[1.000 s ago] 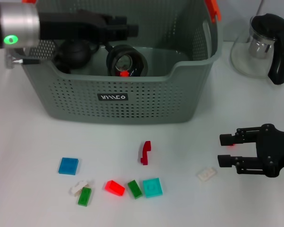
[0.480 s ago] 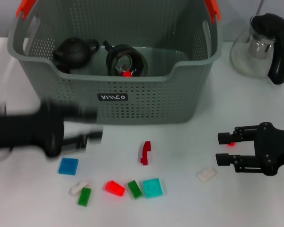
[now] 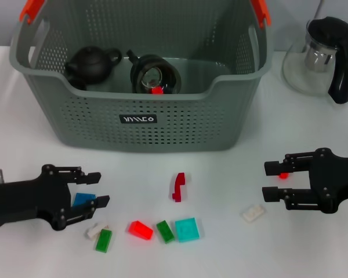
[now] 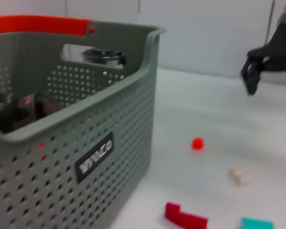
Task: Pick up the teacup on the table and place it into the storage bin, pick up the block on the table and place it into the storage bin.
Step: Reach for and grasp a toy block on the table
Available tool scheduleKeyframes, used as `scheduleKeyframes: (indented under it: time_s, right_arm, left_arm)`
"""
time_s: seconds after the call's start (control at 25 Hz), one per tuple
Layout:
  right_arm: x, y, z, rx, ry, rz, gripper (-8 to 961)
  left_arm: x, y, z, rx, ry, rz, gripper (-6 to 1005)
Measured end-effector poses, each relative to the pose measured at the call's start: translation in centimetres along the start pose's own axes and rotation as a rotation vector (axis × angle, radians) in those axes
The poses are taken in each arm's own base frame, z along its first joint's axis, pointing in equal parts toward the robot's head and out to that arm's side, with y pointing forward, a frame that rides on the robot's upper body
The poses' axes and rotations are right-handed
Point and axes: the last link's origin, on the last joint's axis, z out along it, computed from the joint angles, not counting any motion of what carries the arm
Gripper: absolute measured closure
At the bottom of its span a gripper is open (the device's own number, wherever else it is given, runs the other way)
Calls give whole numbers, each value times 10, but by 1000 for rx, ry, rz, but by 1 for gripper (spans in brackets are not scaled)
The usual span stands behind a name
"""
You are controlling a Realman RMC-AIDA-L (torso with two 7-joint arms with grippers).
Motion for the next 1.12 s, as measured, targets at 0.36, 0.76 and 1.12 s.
scheduleKeyframes:
  time_s: [0.36, 0.76, 1.12]
  right_arm:
    - [1, 0, 0, 1, -6, 7, 360]
    - [1, 0, 0, 1, -10, 9, 360]
    - [0, 0, 0, 3, -10, 8, 360]
  left_arm:
    - [-28, -2, 2, 121, -39, 35, 525]
    - [-38, -2, 5, 147, -64, -29, 504]
    - [-47, 1, 6, 173, -75, -22, 409]
